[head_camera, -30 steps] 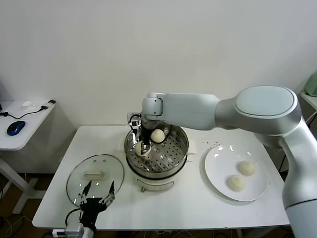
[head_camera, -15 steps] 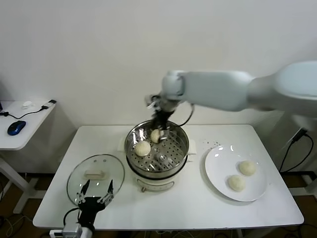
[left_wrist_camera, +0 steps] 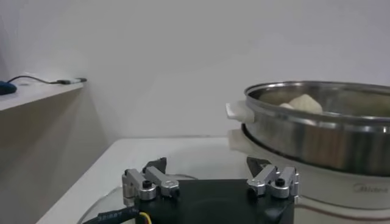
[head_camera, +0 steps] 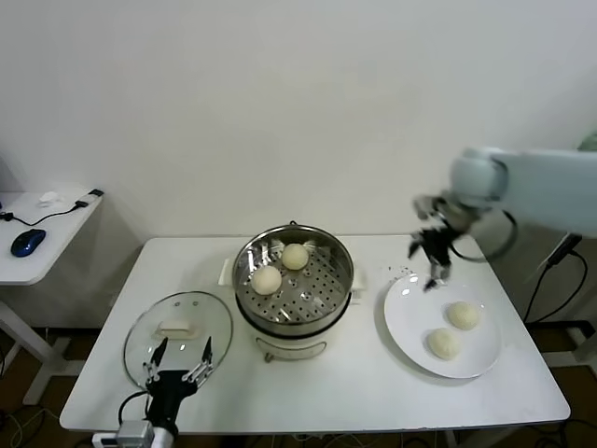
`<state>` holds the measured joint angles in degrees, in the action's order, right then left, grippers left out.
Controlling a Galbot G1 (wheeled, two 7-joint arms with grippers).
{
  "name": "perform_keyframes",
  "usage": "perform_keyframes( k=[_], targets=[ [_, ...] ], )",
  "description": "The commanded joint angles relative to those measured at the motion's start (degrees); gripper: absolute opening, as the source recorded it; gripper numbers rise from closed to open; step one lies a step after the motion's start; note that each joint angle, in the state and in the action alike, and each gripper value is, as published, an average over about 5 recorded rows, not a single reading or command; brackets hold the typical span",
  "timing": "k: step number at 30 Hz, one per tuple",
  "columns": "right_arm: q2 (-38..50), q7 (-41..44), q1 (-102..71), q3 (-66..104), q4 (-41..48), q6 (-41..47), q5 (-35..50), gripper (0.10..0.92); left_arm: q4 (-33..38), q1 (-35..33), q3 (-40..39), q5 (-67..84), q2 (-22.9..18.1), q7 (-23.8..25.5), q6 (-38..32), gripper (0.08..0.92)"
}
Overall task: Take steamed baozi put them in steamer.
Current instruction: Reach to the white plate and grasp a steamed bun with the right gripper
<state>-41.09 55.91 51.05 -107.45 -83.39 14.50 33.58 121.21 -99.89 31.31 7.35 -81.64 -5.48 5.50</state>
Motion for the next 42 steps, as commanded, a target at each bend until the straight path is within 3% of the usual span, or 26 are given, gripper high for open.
perform_keyframes(
  k=[1, 13, 26, 32, 38, 42],
  targets=[
    [13.05, -2.2, -14.07, 6.35, -3.15, 1.77, -12.13, 0.823, 0.14, -0.43, -0.06, -0.62, -0.57, 0.04, -0.13, 0.823],
    [11.02, -4.91, -34.84, 25.13, 5.99, 2.72, -17.19, 0.823, -0.34, -1.52, 0.11, -1.66, -1.72, -0.12, -0.46, 0.823],
    [8.28, -5.86, -39.1, 29.93, 8.69, 3.27, -19.27, 0.807, -0.33, -1.5, -0.11, -2.14, -2.14, -0.1, -0.32, 0.823],
    [8.82, -5.64, -38.43, 30.24, 7.42, 2.99, -18.93, 0.685, 0.01, -1.69, -0.25, -2.25, -2.23, -0.14, -0.28, 0.823],
    [9.7, -3.71, -30.49, 27.78, 5.28, 1.53, -19.32, 0.654, 0.92, -2.01, -0.39, -2.42, -2.23, -0.14, -0.14, 0.823],
    [6.55, -0.17, -14.73, 20.31, 5.08, -2.25, -16.8, 0.654, 1.67, -2.54, -0.53, -2.48, -1.66, -0.16, -0.29, 0.823]
  ],
)
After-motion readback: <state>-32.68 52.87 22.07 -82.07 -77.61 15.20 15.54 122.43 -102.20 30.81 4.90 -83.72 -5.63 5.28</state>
